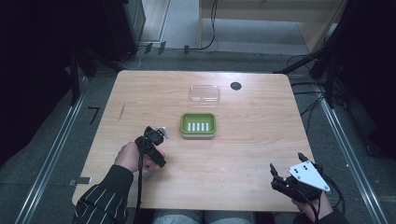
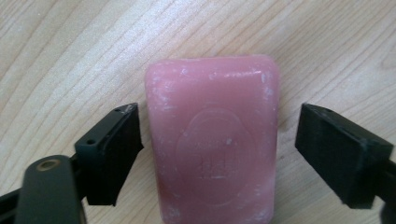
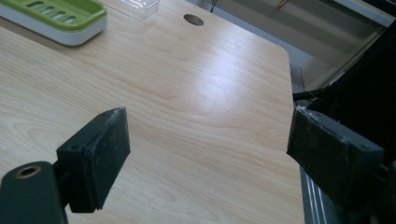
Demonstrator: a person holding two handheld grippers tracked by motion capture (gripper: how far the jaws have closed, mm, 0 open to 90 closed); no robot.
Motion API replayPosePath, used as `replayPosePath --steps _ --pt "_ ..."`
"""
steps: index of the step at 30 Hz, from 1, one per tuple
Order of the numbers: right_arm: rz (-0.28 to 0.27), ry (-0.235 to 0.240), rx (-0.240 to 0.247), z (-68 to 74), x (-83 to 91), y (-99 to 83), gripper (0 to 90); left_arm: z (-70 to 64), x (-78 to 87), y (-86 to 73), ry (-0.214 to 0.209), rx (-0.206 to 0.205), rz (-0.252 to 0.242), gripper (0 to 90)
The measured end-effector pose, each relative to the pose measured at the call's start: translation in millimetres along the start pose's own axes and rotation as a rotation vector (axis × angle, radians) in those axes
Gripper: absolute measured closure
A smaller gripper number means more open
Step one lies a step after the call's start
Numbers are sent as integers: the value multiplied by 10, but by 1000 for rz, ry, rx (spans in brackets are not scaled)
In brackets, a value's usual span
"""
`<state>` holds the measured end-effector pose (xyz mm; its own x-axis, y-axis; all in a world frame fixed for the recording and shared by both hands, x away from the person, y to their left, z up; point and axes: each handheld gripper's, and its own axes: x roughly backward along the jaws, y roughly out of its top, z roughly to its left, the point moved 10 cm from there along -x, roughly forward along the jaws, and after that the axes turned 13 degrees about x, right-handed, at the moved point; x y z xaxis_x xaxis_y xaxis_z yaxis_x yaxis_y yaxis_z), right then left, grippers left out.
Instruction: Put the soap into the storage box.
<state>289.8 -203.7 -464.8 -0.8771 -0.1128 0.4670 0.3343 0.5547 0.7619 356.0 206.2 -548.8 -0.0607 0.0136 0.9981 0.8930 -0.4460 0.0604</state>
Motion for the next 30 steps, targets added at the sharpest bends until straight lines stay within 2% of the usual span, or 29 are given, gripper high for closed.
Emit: replayPosePath --steps 2,9,13,20,30 --pt "-1 0 -1 -2 -1 -1 139 4 -1 -5 -2 0 3 208" --pt "-1 0 0 -5 4 -6 139 30 -17 -13 3 1 11 257" --pt "0 -4 -2 -11 11 -12 139 39 -33 -8 4 -1 12 326" --pt "0 -6 -5 -19 14 -17 139 40 -27 -2 10 -1 5 369" --pt "1 -3 -3 -9 6 -10 139 44 -25 -6 9 -5 -5 374"
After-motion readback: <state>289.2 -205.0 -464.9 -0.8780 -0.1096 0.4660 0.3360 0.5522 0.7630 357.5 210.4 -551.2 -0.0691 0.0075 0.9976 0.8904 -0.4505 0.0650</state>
